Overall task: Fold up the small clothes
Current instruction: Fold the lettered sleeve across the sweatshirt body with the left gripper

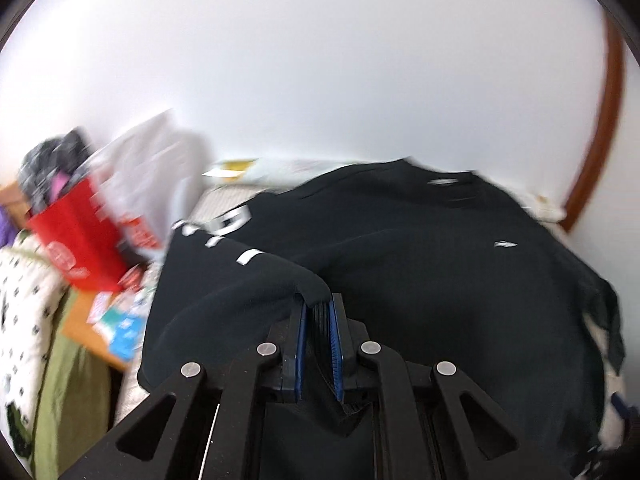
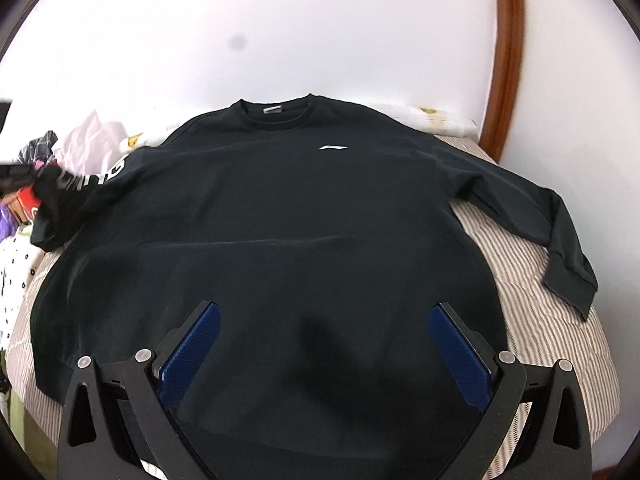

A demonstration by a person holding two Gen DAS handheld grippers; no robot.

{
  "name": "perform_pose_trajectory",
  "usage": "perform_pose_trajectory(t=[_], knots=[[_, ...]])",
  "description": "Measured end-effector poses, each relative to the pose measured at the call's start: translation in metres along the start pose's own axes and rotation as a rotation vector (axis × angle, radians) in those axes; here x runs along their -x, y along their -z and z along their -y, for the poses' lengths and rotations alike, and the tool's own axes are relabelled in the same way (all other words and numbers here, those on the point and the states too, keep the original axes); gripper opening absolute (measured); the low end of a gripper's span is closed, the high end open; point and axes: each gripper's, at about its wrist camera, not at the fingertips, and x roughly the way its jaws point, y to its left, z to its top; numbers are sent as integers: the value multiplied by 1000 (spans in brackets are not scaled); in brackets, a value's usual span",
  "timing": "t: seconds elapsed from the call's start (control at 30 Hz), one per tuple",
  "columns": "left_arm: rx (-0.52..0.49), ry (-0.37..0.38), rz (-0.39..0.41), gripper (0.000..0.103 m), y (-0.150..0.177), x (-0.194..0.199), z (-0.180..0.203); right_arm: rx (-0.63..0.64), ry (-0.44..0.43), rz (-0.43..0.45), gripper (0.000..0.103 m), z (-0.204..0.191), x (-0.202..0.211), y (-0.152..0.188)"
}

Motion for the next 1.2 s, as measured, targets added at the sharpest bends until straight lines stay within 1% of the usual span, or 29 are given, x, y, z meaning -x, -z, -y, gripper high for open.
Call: perform_pose_trajectory(t=[0.03,0.1,0.17,0.33,0.5,0.67,0.77,0.83,0.87,0.9,0.93,0.97,1.0,1.03,1.07,1.13,1.17,1.2], knots=[[-20,30,1,10,-5,-1,21,-12,-5,1,102,7,2,3],[-55,63,0,10,-10,-4,52,-22,-13,2,102,15,5,8],[-112,79,5,10,-12,-8,90,-28,-11,3,102,24,7,12],[-218,116,-28,10,-6,-30,174,-43,7,9,102,52,12,24],[-232,189,-68,11,1,-47,224,-77,3,-3,102,79,13,32],[-240,212,-69,11,2,-60,260,-106,8,-21,102,103,12,44],[-237,229,-70,11,1,-63,272,-116,6,-27,102,112,12,47],[-230,231,-74,16,0,-63,272,-114,4,-28,102,114,13,48],[-223,244,-75,18,0,-63,271,-111,4,-29,102,114,14,48],[-217,256,-73,26,-1,-61,269,-107,5,-30,102,113,14,46],[-211,262,-69,39,-1,-59,266,-101,4,-30,102,112,15,45],[-206,255,-59,48,-1,-55,261,-97,4,-29,102,111,16,44],[-202,245,-44,69,-1,-50,256,-94,3,-27,102,109,16,41],[-198,236,-17,75,-1,-44,248,-90,-7,-21,102,106,16,37],[-198,224,8,75,0,-37,237,-88,-16,-16,102,104,17,34],[-199,180,19,75,1,-30,212,-86,-32,-8,102,98,17,25],[-191,169,20,75,1,-28,200,-80,-34,-4,99,94,16,21],[-181,160,19,75,1,-27,187,-74,-36,-4,95,91,14,16]])
